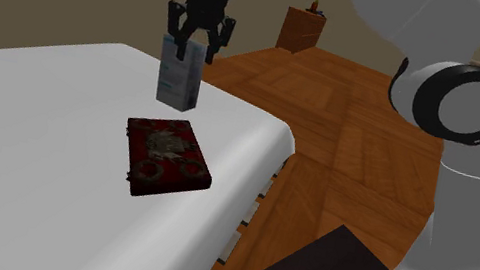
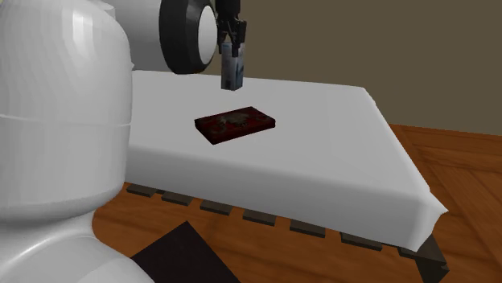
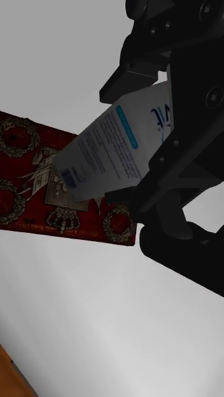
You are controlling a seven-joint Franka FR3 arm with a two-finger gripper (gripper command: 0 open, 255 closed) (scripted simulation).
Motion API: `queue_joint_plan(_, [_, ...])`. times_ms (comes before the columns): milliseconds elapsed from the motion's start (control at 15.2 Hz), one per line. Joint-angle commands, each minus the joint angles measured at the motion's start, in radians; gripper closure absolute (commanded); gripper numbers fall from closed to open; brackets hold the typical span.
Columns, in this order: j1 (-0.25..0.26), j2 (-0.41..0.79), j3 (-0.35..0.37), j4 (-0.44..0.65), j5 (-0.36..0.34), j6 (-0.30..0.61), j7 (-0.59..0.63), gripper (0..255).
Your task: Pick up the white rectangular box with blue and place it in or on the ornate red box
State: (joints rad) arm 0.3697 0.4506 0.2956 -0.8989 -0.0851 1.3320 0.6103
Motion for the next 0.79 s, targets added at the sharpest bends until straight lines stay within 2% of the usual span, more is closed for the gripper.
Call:
queue_joint_plan(0, [0.002, -0.007, 0.002, -0.033, 0.001, 0.027, 0.009, 255])
queue_joint_plan(726, [-0.037, -0.103, 0.002, -0.334, 0.029, 0.234, -0.002, 255])
